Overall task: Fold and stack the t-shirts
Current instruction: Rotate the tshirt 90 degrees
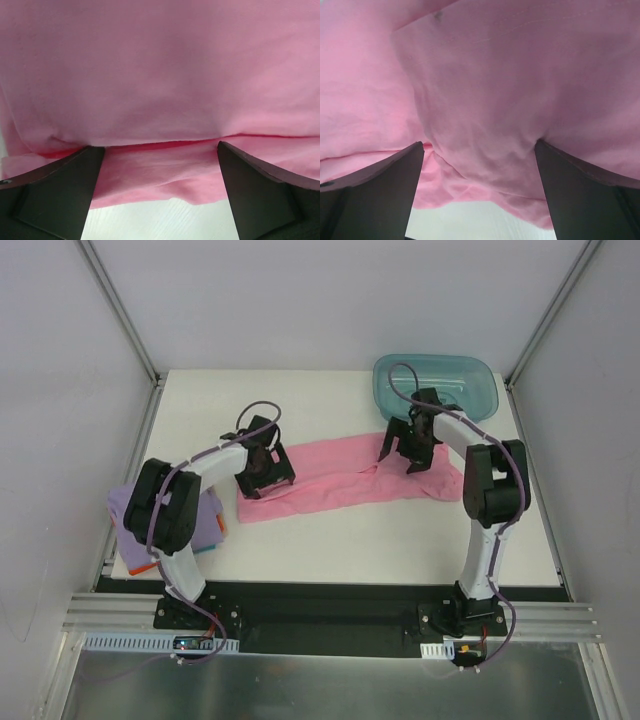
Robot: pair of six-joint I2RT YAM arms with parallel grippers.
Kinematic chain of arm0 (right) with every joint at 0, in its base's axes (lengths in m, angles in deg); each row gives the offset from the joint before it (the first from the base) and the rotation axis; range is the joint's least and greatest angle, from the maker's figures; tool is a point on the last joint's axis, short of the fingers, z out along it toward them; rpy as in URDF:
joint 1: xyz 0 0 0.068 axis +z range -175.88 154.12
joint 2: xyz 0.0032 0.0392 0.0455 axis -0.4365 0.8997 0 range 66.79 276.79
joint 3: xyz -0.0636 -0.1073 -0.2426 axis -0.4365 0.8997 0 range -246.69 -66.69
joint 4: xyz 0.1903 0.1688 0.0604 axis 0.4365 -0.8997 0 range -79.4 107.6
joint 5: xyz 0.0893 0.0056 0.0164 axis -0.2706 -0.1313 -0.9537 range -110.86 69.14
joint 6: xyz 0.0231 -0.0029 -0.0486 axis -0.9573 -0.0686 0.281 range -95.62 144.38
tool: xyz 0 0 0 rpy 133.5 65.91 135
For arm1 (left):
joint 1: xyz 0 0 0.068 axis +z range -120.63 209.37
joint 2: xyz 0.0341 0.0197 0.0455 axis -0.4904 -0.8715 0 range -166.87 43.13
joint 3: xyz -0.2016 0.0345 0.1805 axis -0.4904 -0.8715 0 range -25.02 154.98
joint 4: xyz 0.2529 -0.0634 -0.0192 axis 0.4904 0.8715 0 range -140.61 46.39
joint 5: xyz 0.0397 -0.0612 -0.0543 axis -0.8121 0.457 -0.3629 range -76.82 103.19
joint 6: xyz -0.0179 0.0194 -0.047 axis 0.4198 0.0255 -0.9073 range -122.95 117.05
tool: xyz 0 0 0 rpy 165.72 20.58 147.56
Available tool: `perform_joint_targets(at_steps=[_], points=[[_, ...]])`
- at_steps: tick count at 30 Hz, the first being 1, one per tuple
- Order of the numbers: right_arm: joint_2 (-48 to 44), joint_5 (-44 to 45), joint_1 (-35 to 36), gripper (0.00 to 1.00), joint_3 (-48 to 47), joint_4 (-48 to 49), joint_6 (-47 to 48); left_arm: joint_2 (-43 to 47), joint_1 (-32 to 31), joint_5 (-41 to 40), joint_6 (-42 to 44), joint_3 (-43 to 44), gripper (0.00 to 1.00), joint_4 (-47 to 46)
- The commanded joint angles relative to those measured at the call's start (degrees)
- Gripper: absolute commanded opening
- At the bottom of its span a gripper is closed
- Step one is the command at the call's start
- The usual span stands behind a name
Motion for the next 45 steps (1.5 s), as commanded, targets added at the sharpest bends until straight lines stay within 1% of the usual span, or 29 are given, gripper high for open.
perform_joint_targets(at_steps=[1, 2, 3, 4, 5, 6, 8, 9, 11, 12, 13, 15, 16, 17, 18, 20, 22, 25, 27, 30, 31, 33, 35, 37, 39, 41, 44, 45], points=[[3.74, -5.36, 7.36, 0.97, -3.95, -0.76, 1.32, 12.12, -4.47, -3.43, -6.94, -14.9, 0.99, 4.19], [4.53, -5.89, 8.16, 0.97, -5.08, -0.85, 1.49, 14.76, -6.15, -4.13, -10.7, -20.15, 0.99, 4.1], [4.88, -6.15, 9.13, 0.97, -5.79, -0.85, 1.67, 19.66, -7.91, -4.66, -12.22, -22.38, 0.99, 4.19], [5.32, -6.94, 10.88, 0.97, -6.58, -0.93, 1.67, 21.88, -11.49, -4.23, -13.8, -24.32, 0.99, 4.19], [6.37, -7.38, 11.77, 0.97, -7.37, -0.93, 2.02, 23.9, -13.01, -3.7, -16.69, -27.82, 0.99, 4.19], [7.08, -7.73, 12.73, 0.97, -9.64, -1.02, 2.19, 27.41, -14.5, -1.78, -17.76, -29.33, 0.99, 4.19], [10.14, -8.79, 15.28, 0.97, -13.07, -2.51, 3.15, 30.59, -17.76, -0.8, -21.45, -33.89, 0.99, 4.19], [11.29, -8.97, 16.16, 0.97, -16.75, -3.3, 3.42, 33.04, -18.64, 1.2, -22.51, -35.22, 0.99, 4.19], [15.41, -9.23, 18.01, 0.97, -21.33, -5.5, 4.12, 34.64, -21.18, 2.45, -24.62, -37.59, 0.99, 4.19], [16.91, -9.41, 18.45, 0.97, -23.62, -7.25, 5.0, 35.08, -21.98, 3.06, -24.97, -37.87, 0.99, 4.19], [18.58, -9.67, 18.54, 0.97, -29.47, -8.05, 5.36, 35.17, -22.94, 3.76, -25.5, -37.87, 0.99, 4.19], [23.94, -9.5, 18.46, 0.97, -36.17, -11.63, 6.75, 33.95, -25.75, 4.47, -25.77, -36.82, 0.99, 4.11], [25.61, -9.06, 18.28, 0.97, -41.95, -12.44, 7.55, 33.25, -26.64, 4.56, -25.25, -36.21, 0.99, 4.19], [28.33, -8.79, 18.28, 0.97, -44.79, -12.8, 8.6, 32.63, -27.52, 4.65, -24.98, -34.55, 0.99, 4.19], [29.48, -8.7, 18.02, 0.97, -46.82, -12.19, 9.57, 31.32, -28.83, 4.74, -24.63, -33.75, 0.99, 4.19], [31.33, -9.05, 17.49, 0.97, -50.6, -10.7, 10.37, 30.0, -29.54, 3.87, -23.84, -31.64, 0.99, 4.19], [31.61, -12.11, 16.62, 0.97, -50.63, -5.18, 10.37, 27.71, -30.07, 3.33, -23.4, -29.1, 0.99, 3.84], [32.13, -11.08, 15.91, 0.97, -50.45, 2.39, 10.37, 24.37, -32.0, 3.07, -22.08, -24.97, 0.99, 3.31], [33.8, -12.57, 15.47, 0.97, -52.29, 6.77, 11.5, 22.44, -33.06, 3.51, -21.73, -23.64, 0.99, 3.14], [35.65, -13.98, 14.85, 0.97, -55.97, 9.16, 8.44, 20.59, -34.29, 4.73, -21.2, -22.32, 0.99, 1.83], [34.95, -12.41, 14.76, 0.97, -56.16, 9.52, 8.44, 20.24, -34.73, 5.09, -20.94, -21.79, 0.99, 1.3], [33.2, -12.92, 14.68, 0.97, -55.29, 10.22, 8.43, 19.45, -35.17, 6.14, -20.76, -21.35, 0.99, -0.54], [29.42, -14.33, 14.68, 0.97, -54.06, 10.4, 9.14, 18.66, -35.7, 7.11, -20.32, -20.73, 0.99, -2.21], [24.78, -13.63, 14.94, 0.97, -51.86, 9.62, 10.28, 18.04, -35.96, 8.68, -20.14, -20.03, 0.99, -5.55], [21.69, -12.75, 14.94, 0.97, -50.28, 7.52, 13.26, 17.16, -36.58, 9.75, -19.53, -19.16, 0.99, -7.05], [17.03, -11.78, 14.94, 0.97, -47.21, 5.14, 13.88, 17.16, -36.84, 9.75, -18.83, -18.1, 0.99, -7.06], [11.49, -11.35, 15.55, 0.97, -42.37, 1.63, 16.6, 19.69, -36.84, 8.35, -18.65, -19.32, 0.99, -7.06], [10.17, -9.43, 16.08, 0.97, -41.23, 0.66, 17.31, 20.32, -36.84, 8.26, -18.3, -19.93, 0.99, -7.06]])
